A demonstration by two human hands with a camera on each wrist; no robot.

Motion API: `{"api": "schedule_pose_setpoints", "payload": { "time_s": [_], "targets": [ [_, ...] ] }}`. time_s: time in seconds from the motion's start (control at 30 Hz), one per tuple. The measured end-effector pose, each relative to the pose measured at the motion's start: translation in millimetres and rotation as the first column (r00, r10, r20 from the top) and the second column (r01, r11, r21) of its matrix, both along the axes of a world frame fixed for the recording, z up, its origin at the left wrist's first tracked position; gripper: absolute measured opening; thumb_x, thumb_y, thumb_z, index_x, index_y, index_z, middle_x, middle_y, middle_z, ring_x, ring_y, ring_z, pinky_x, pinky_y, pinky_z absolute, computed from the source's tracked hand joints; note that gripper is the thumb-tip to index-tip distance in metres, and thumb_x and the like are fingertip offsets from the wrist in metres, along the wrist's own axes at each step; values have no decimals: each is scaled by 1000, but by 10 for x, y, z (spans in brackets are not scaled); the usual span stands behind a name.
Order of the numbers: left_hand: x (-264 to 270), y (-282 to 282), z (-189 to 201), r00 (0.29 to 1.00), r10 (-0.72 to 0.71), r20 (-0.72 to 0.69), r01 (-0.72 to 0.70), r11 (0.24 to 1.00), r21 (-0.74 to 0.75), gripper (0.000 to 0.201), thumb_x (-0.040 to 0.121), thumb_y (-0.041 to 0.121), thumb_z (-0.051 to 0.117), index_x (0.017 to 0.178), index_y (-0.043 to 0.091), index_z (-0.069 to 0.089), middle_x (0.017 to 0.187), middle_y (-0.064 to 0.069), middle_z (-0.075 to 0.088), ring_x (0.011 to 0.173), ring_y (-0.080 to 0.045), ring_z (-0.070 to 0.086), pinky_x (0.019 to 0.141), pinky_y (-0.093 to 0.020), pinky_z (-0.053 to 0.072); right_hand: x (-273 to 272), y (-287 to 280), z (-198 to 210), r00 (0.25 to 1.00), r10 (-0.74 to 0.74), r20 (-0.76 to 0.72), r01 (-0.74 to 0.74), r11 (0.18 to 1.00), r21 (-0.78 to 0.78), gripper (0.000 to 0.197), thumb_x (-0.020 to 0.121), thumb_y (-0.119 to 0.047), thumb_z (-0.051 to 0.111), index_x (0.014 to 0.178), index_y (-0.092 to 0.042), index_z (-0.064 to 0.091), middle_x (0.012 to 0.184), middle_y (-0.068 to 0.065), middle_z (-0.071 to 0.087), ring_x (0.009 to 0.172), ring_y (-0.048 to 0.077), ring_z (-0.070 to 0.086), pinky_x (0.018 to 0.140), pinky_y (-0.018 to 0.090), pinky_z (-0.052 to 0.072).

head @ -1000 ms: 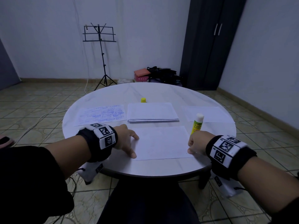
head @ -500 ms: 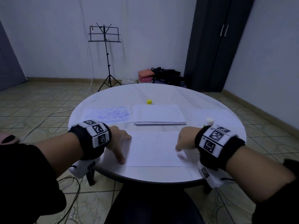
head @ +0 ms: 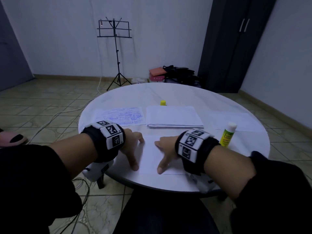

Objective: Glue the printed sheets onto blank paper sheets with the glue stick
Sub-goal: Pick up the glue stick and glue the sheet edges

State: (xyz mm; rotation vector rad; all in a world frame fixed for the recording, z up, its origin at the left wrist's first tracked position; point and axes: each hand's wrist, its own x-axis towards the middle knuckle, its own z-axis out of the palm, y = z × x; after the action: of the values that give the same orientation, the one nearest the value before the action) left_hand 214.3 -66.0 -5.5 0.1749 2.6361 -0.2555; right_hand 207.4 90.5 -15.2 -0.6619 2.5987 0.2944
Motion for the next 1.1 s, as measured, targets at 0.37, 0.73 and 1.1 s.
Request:
{"api": "schedule_pose_setpoints", "payload": {
  "time_s": [0.37,0.73,1.1],
  "targets": [
    [-11,11,15,993,-110,-37,109,994,-29,103,54,63,81,139,33,33,145,6,30,136,-17,28,110,-36,31,28,1014,205,969,-216,121,208,975,79,108,75,-33,78,152,-20,3,159,-4,4,146,18,10,116,33,14],
    [-44,108,57,998,39,49,-38,999,-14,139,57,52,85,149,30,-17,154,-3,26,137,-24,33,107,-34,31,16,866,235,975,-211,70,193,958,211,129,61,-30,87,152,-25,-5,159,-1,12,144,22,19,113,40,26],
    [-143,104,-45,942,306,134,-329,776,539,121,56,44,79,151,34,5,143,-4,41,126,-27,46,107,-38,38,125,824,214,972,-220,78,198,955,219,114,67,-20,82,151,-25,6,155,4,24,138,27,33,104,41,36]
  ]
}}
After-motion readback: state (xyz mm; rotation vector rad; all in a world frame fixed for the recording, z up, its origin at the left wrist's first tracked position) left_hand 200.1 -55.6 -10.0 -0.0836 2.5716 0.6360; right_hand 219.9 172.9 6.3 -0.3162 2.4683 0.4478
